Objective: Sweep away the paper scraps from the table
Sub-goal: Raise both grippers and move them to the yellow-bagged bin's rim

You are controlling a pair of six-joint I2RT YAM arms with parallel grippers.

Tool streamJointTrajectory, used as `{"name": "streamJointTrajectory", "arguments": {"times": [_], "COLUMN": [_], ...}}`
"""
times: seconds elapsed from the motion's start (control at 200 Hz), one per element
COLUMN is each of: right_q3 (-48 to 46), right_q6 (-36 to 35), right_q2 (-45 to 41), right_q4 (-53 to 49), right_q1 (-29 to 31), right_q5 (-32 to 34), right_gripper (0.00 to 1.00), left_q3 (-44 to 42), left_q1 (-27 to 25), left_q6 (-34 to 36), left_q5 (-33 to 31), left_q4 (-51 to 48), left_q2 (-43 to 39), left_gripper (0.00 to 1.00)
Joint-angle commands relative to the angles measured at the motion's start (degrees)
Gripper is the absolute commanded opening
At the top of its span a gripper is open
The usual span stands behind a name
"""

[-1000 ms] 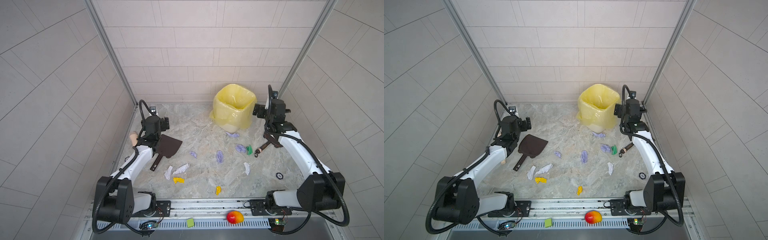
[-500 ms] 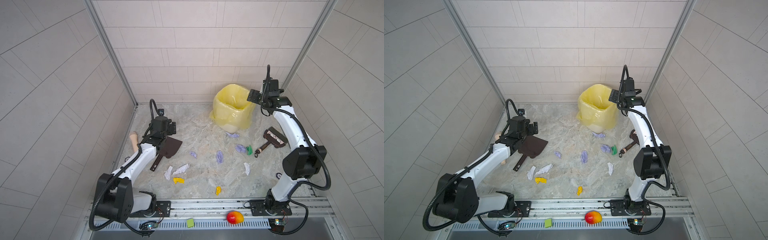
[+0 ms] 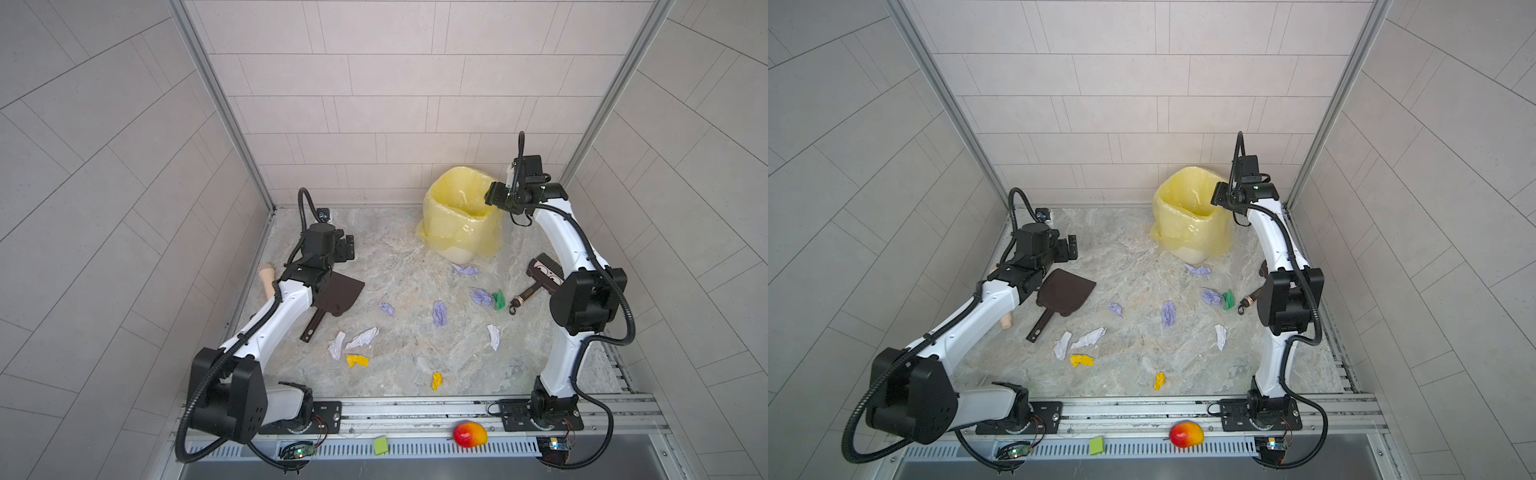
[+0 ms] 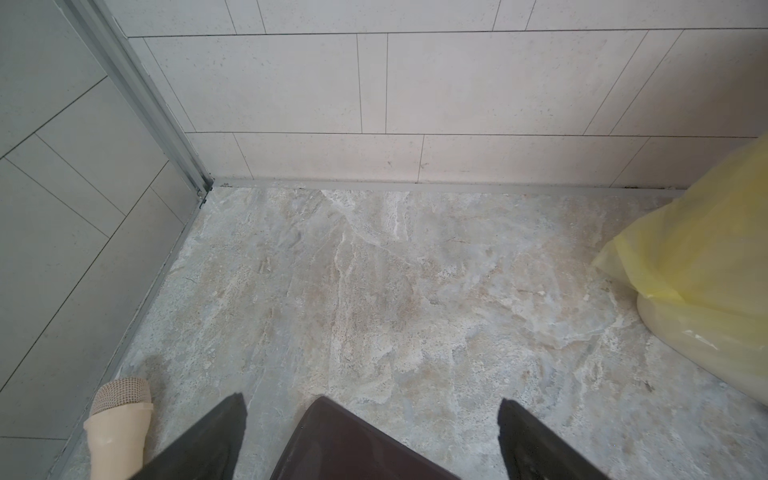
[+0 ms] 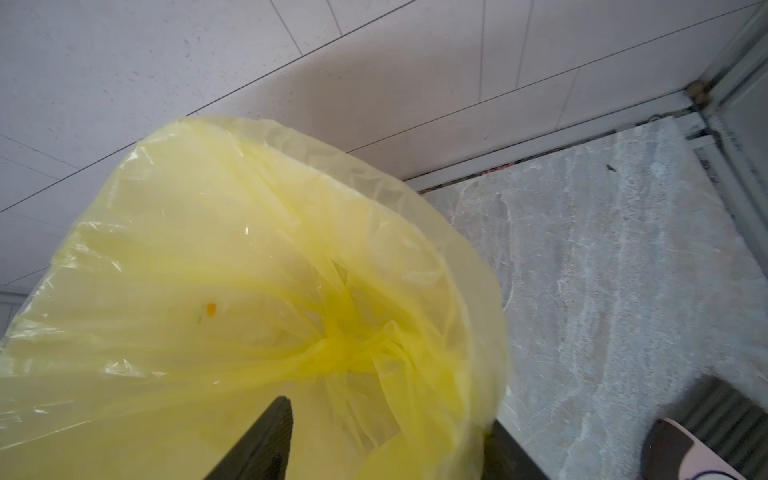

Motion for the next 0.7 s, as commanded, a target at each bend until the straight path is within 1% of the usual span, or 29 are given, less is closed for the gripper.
{"name": "streamJointTrajectory", "arguments": {"times": [0.0, 0.1, 0.19, 0.415, 0.55, 0.696], "right_q3": [6.35, 13.23, 17.58, 22.62, 26.39, 27.12], "right_q6": [-4.51, -7.85, -10.04, -14.20, -14.69, -13.80], "right_q2": [4.26, 8.75, 11.83, 15.15, 16.20, 13.58], "right_q4": [-5.94, -10.77, -13.33, -12.99, -13.89, -14.30], "right_q1": [1.64, 3.19, 4.72, 8.82, 10.23, 10.23], "right_q5": [-5.89, -7.58, -8.85, -11.12, -10.79, -8.50], "right_gripper": [0.67, 0.67, 0.67, 0.67, 0.69, 0.76], "left_q3": [3.23, 5.44, 8.30, 18.25, 28.80, 43.13], "left_q1": [-0.23, -0.33, -0.59, -2.49, -5.05, -7.90], "left_q6": [-0.18, -0.06, 0.38, 0.90, 0.51, -0.79], "left_q5": [1.20, 1.66, 1.98, 2.72, 3.24, 3.64], "left_q4": [-1.43, -2.45, -3.87, -8.25, -13.57, -20.73], "left_q2": [1.00, 1.91, 3.14, 8.30, 14.77, 23.77], "left_gripper": [1.00, 1.00, 1.00, 1.00, 1.00, 0.99]}}
